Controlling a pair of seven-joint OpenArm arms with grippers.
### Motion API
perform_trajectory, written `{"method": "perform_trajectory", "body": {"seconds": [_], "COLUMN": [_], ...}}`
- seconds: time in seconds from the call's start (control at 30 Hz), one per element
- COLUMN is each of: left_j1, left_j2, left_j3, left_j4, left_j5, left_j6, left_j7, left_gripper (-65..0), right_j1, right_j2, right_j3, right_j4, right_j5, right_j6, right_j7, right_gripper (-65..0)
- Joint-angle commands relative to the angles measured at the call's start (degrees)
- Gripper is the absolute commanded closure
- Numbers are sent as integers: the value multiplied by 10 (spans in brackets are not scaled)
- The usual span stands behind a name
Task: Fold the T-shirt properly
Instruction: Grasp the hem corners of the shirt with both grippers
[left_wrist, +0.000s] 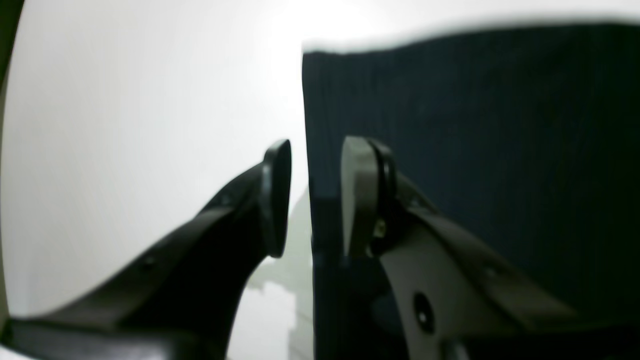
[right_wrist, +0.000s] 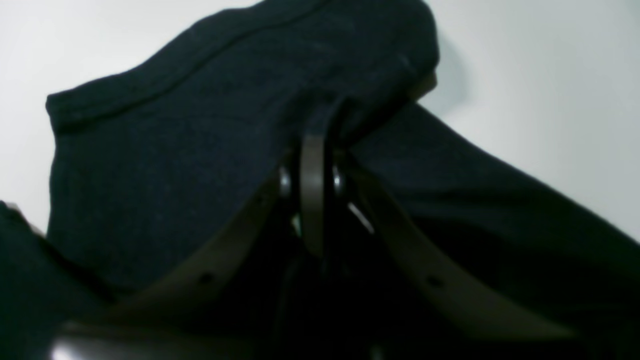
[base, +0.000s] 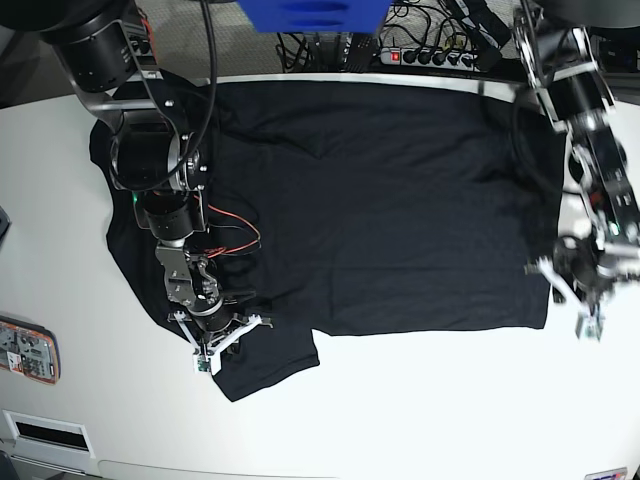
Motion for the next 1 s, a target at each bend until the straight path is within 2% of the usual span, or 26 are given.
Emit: {"method": "perform_trajectory", "body": {"seconds": [0.0,0.17,0.23,0.37,0.57,0.67,0.87,0.97], "left_j1": [-27,-136,-182,-279,-383,-381,-363,-343], "left_j2": [-24,-48,-57,-90,-86,-70,-55,-40], "left_j3": [-2,20,47,163,347,383,382,363], "left_j4": [-13,-168,-251,-476,-781,-802,-802,-802], "left_j5": [1,1,1,0,-4,-6,-11,-55], "left_j6": [2,2,2,1,1,1,1,1], "left_j7": [-12,-15,-38,-135,-308,-345,-345,-345], "left_gripper": [-176,-176,-176,-176,-176,-176,-176,-176], "right_j1": [13,13,13,9,-46,-51,-52,-52], "right_j2": [-2,-4,-4,-4,-4,-4,-4,-4], "right_j3": [-1,-1,-1,-1,-1,-1,-1,-1], "right_j4": [4,4,4,4,5,5,5,5], "right_j5": [-1,-1,-1,-1,-1,-1,-1,-1], "right_j6": [2,2,2,2,2,2,2,2], "right_j7": [-12,-12,-12,-12,-12,-12,-12,-12], "right_gripper": [0,0,0,0,0,0,0,0]}}
